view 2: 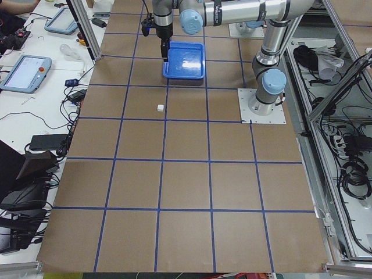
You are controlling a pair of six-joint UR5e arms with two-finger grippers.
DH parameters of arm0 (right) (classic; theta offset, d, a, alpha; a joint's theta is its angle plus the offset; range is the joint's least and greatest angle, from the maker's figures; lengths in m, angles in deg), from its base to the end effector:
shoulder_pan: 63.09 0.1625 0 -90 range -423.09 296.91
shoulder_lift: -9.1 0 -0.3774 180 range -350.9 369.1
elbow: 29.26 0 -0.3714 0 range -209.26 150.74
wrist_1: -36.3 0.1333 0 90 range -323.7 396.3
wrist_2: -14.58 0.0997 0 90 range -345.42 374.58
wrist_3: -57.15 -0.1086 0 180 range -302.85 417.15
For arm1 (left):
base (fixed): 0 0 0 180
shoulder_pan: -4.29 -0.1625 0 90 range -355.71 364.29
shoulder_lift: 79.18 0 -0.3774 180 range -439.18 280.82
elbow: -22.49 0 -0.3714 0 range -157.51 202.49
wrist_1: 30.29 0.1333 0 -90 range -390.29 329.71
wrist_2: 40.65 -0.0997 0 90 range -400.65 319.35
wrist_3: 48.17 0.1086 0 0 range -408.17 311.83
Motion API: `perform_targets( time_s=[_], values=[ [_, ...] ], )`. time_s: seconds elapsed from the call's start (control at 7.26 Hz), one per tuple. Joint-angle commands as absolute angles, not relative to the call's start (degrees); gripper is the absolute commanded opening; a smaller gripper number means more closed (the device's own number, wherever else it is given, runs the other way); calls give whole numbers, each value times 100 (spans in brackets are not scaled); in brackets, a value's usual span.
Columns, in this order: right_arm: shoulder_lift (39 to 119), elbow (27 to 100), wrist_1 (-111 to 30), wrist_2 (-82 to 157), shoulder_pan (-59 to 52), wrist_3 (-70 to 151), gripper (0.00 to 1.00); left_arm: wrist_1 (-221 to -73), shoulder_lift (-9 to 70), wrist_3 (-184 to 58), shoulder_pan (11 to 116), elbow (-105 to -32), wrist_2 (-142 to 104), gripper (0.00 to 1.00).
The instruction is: Assemble white blocks and place on blue tray
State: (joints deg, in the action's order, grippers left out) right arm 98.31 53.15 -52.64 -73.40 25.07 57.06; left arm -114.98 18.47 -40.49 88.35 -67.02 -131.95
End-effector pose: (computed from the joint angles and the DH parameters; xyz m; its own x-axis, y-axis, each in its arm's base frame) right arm 0.1215 -0.4882 0.4858 -0.9989 0.0301 -0.0352 0.0335 0.9944 -0.1000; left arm -0.0768 -0.5257 0.3785 -0.9994 0.0310 -0.0182 0.0304 0.9989 0.0350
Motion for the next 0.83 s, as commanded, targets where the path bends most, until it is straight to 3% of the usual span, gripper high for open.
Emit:
perform_targets(
  time_s=[0.0,0.14,0.69],
  values=[
    [9831,5318,-5264,-7340,2507,5707,100,-11177,2398,-3564,8386,-6724,-13206,100],
    [9823,5327,-5264,-7340,2507,5846,100,-10698,2688,-3369,8236,-6794,-13215,100],
    [9822,5677,-5527,-7366,2279,9895,100,-9069,3279,-2823,8032,-7698,-13258,100]
  ],
)
